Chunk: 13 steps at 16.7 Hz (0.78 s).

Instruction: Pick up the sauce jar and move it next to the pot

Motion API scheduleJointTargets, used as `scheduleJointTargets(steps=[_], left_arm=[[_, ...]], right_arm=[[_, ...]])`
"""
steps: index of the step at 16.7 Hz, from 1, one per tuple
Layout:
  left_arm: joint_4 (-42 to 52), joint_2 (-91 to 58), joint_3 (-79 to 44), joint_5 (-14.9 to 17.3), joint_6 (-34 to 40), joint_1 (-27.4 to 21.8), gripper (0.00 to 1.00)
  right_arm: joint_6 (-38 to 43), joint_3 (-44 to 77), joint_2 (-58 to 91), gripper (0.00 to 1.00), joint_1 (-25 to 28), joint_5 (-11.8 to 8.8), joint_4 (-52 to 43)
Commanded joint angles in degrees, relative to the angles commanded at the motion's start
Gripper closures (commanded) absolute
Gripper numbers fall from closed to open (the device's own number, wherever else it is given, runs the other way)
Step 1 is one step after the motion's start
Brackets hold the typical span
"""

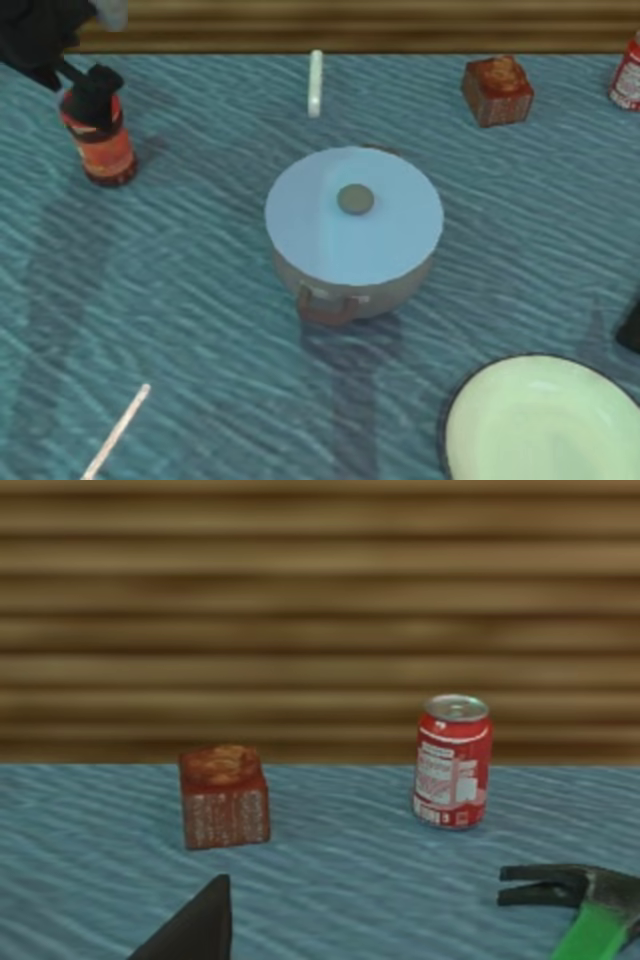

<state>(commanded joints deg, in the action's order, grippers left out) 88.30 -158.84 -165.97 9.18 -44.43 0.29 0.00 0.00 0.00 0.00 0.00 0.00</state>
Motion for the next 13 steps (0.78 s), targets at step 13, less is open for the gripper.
scheduleJointTargets(steps=[13], left_arm=[[-7.54, 1.08, 9.51, -0.31, 0.39, -0.44, 0.00]], right_arm=[[0.00, 0.00, 0.00, 0.00, 0.00, 0.00, 0.00]])
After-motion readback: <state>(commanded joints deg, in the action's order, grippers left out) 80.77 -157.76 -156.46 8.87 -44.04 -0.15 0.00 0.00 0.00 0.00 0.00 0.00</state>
